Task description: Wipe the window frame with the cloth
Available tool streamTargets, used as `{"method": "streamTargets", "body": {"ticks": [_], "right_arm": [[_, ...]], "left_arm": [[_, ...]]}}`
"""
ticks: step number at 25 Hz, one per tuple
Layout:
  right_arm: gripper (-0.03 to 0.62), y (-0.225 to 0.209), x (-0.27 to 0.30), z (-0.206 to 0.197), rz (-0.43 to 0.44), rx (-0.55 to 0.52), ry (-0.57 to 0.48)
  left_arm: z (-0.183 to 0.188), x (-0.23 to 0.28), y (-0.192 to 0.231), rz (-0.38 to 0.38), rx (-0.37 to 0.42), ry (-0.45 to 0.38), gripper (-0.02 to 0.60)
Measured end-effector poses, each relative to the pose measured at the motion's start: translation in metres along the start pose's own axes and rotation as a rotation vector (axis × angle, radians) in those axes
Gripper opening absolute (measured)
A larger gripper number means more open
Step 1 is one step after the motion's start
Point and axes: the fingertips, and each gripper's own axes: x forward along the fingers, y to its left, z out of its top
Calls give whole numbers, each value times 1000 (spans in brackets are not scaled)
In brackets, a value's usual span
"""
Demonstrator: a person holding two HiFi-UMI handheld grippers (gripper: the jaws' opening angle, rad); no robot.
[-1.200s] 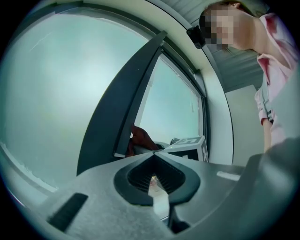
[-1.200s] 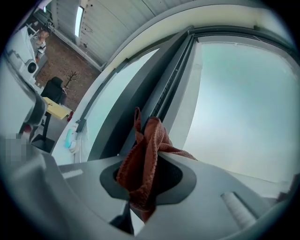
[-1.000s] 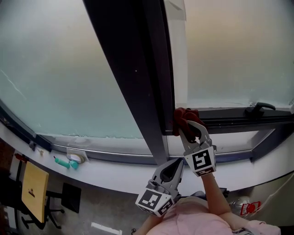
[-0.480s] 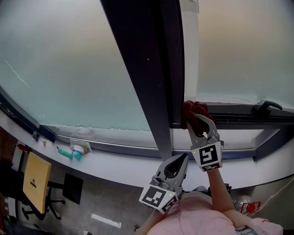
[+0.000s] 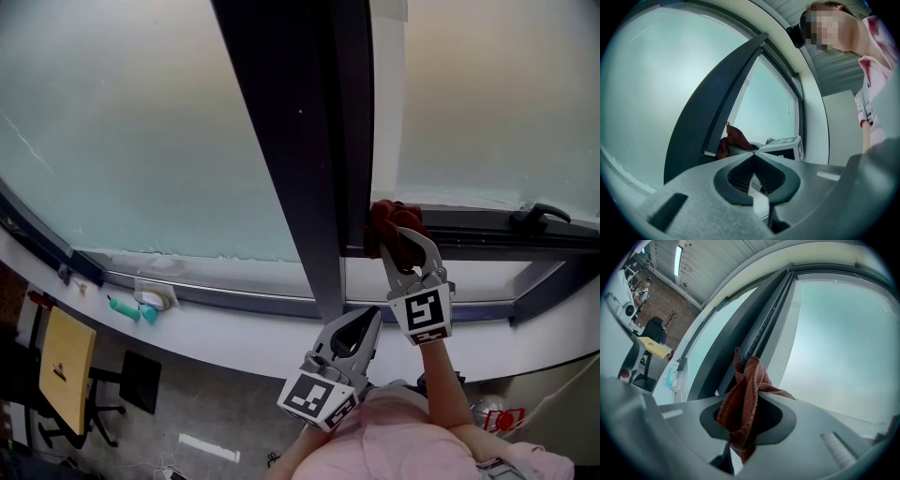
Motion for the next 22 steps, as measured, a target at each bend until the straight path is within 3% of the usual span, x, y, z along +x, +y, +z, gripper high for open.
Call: {"method": "streamTargets", "body": {"ticks": [9,12,22], "right_arm": [[78,-1,4,-6,23,59,47],[78,-2,4,-3,37,35,60],[78,0,6,-3,-98,94,7]], "left_arm": [[12,5,4,-21,1,-26,-3],[15,0,3,-30,14,-32,-3],[2,-8,3,-31,-21,6,-3]]}}
